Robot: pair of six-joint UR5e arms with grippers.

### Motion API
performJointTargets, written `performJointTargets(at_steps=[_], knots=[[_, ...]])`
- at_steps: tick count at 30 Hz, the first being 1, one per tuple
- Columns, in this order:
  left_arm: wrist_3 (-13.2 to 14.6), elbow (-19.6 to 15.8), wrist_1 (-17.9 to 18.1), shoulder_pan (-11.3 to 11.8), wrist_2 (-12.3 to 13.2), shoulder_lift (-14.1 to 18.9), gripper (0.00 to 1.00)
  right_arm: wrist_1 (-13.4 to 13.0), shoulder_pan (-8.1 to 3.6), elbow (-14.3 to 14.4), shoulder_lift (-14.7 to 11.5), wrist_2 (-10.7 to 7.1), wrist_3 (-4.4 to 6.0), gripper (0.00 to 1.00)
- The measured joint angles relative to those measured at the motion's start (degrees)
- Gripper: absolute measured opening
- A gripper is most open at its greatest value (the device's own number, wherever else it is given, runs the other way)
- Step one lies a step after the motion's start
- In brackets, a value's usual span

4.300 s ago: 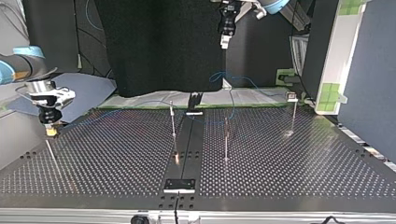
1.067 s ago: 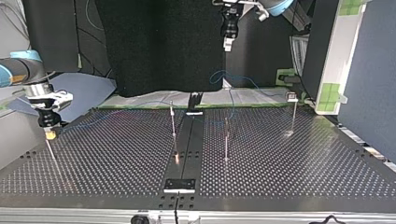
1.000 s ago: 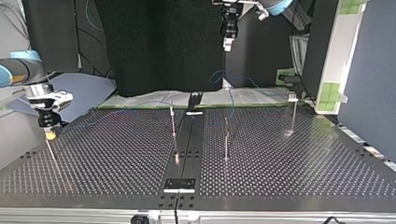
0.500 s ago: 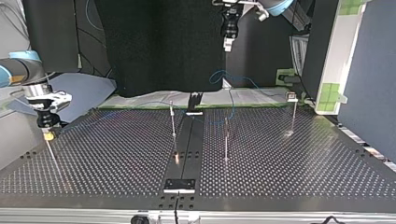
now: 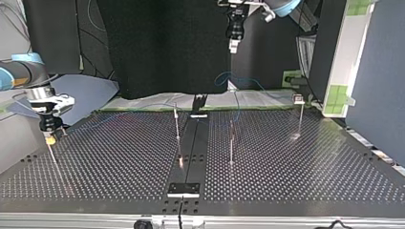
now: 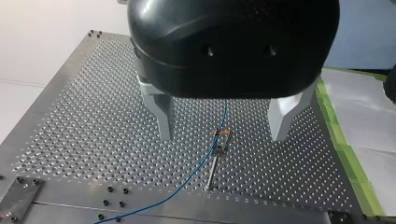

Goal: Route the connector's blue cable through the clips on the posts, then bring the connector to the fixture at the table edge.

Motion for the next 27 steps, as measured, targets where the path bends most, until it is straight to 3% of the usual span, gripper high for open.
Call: performJointTargets(at_steps=[11, 19, 27], knots=[[0.00, 0.01, 0.00, 0.22, 0.15, 0.00, 1.00, 0.01, 0.12, 0.00, -0.01, 0.13, -0.13, 1.00], [0.00, 0.01, 0.00, 0.33, 0.18, -0.01, 1.00, 0.14, -0.16, 0.01, -0.01, 2.02, -0.10, 1.00], [0.00, 0.00, 0.00, 0.35, 0.18, 0.00, 1.00, 0.24, -0.25, 0.00, -0.01, 2.67, 0.00, 1.00]])
